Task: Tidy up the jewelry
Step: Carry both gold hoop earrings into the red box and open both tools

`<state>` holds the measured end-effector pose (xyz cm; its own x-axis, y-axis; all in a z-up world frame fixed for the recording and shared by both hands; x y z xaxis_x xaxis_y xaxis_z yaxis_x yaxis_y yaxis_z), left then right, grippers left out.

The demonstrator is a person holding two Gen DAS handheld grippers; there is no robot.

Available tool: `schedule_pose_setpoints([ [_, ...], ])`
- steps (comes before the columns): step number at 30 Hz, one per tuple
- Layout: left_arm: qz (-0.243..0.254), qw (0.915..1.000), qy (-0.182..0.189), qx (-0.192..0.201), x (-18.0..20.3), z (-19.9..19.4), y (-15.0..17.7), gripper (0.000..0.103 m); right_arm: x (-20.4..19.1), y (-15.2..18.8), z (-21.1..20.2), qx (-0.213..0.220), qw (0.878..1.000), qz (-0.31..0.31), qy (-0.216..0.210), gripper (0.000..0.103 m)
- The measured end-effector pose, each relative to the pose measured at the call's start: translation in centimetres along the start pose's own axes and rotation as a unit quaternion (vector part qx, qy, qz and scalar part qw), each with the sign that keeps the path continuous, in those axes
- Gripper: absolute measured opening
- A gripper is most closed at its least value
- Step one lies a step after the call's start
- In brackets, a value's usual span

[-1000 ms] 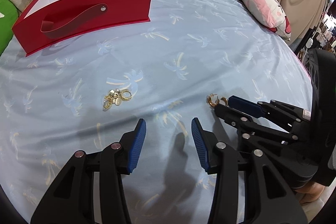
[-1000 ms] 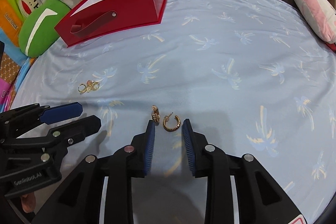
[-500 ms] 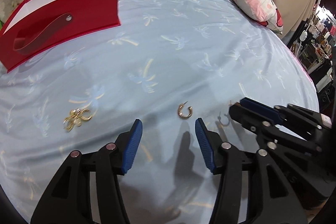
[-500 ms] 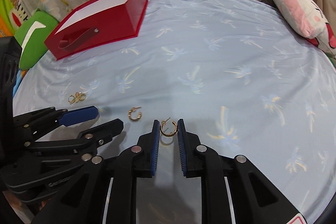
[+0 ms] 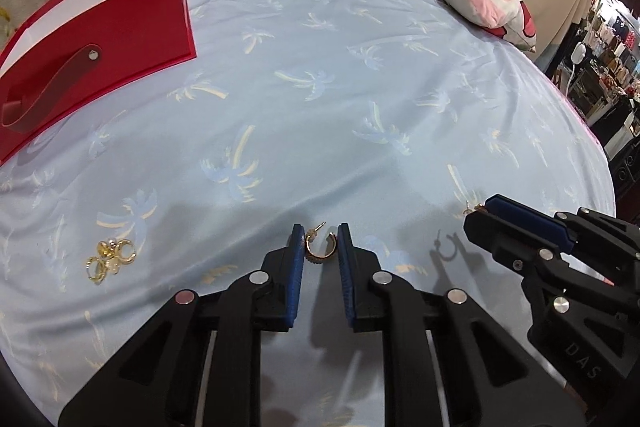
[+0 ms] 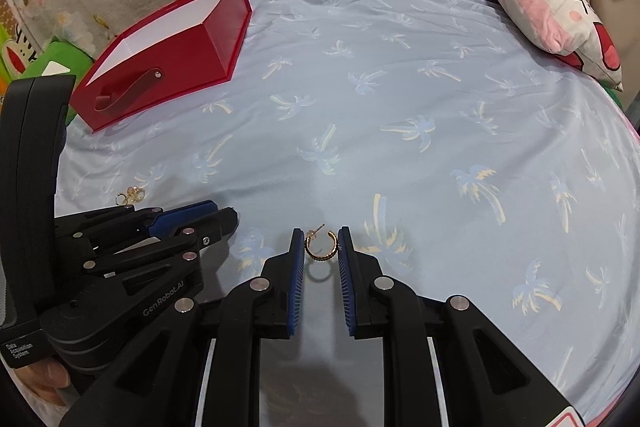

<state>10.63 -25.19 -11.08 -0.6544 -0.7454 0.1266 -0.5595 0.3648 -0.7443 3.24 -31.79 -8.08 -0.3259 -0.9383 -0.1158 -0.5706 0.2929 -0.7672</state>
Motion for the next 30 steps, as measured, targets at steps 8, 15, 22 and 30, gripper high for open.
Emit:
schedule_pose_setpoints([
  [8, -0.021, 0.9990, -0.023, 0.032, -3.0, -3.5, -1.5, 0.016, -3.1, -1.7, -0.1, 0.016, 0.999, -0.018, -0.029, 0.016],
  [15, -0.060, 0.9923, -0.081, 0.073, -10.2, -7.2, -4.7, 0.016, -9.8, -6.0, 0.7, 0.049, 0.993, -0.059, -0.087, 0.016],
  [22, -0.070, 0.9751, -0.160, 0.137, -19.1, -10.9, -10.4, 0.016, -17.1, -13.0, 2.4, 0.106, 0.979, -0.103, -0.138, 0.016],
  [30, -0.061, 0.9554, -0.220, 0.187, -26.9, -11.7, -17.0, 0.016, -22.0, -20.6, 6.4, 0.142, 0.971, -0.111, -0.158, 0.016],
])
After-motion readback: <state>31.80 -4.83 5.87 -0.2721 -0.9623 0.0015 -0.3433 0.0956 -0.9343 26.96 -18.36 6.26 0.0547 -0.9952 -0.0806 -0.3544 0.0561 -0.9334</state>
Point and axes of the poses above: each gripper's, at about its wrist camera, not at the fingertips, and z roughly the way its jaws point, x to its right, y to its underside, the point moved 7 cm from there along z, roughly the way its jaws point, and after that the axes turned 15 degrees about x, right-handed, at the moved point
